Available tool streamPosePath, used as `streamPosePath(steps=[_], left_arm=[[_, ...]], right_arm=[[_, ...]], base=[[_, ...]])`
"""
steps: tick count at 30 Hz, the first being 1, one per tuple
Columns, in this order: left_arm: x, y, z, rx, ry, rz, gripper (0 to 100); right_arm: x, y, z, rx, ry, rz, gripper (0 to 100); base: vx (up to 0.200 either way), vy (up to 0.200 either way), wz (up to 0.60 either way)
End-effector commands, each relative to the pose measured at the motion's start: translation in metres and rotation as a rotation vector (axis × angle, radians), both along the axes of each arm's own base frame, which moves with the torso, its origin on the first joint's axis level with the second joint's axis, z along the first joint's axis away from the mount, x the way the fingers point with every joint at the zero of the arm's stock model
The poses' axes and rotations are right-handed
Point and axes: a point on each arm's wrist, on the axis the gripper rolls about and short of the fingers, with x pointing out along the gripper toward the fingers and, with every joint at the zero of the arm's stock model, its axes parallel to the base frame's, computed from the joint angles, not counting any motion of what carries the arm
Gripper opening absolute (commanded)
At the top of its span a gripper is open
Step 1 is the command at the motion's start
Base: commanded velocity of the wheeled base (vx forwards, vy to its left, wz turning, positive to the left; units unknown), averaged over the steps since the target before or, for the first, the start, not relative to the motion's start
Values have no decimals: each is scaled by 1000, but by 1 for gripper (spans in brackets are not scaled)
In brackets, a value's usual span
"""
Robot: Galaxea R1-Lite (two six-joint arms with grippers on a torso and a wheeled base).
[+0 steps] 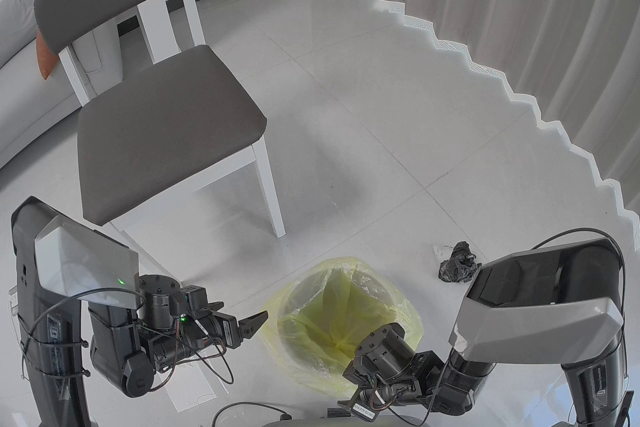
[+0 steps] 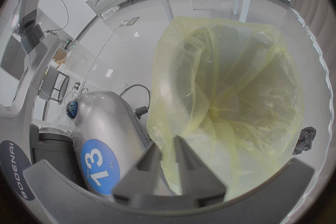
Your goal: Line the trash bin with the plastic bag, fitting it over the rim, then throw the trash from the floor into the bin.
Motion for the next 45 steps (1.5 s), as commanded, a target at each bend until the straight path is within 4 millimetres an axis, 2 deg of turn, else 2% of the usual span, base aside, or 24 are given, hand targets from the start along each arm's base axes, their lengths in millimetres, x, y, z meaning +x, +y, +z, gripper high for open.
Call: streamPosePath(steps=[1,3,9,12,19,22,23,27,31,34,35,38,40,45], left_arm=[[2,-7,-3,-5,-10,-22,100],[1,-8,-4,-4,-9,-24,100],[-5,-15,-5,2,1,-59,100],[-3,-16,-5,0,-5,-60,100],[-5,-38,-5,16,-40,-99,100],[-5,-43,-4,20,-52,-101,100],[-8,-49,-4,32,-63,-129,100],[-4,-52,-11,105,-104,-159,100],[2,-60,-19,210,-164,-165,100],[2,-64,-21,223,-165,-178,100],[6,-78,-23,245,-156,-196,100],[14,-91,-23,274,-153,-178,100],[17,-97,-24,280,-149,-184,100],[18,-93,-25,300,-123,-181,100]], right_arm=[[0,1,-3,1,3,-2,100],[0,1,-3,1,3,-2,100],[-10,-11,31,39,-28,-7,100],[-15,-17,40,46,-32,-8,100],[-22,-36,59,56,-45,-47,100],[-20,-43,69,78,-65,-70,100],[-12,-53,83,104,-96,-116,100],[-4,-57,87,97,-133,-164,100],[-5,-58,87,93,-137,-164,100],[-5,-60,87,88,-138,-169,100],[-5,-79,93,85,-153,-213,100],[1,-100,103,103,-181,-272,100],[5,-109,109,115,-200,-301,100],[15,-115,112,138,-210,-328,100]], base=[[0,0,0],[0,0,0],[0,0,0],[0,0,0],[0,0,0],[0,0,0],[0,0,0],[0,0,0],[0,0,0],[0,0,0],[0,0,0],[0,0,0],[0,0,0],[0,0,0]])
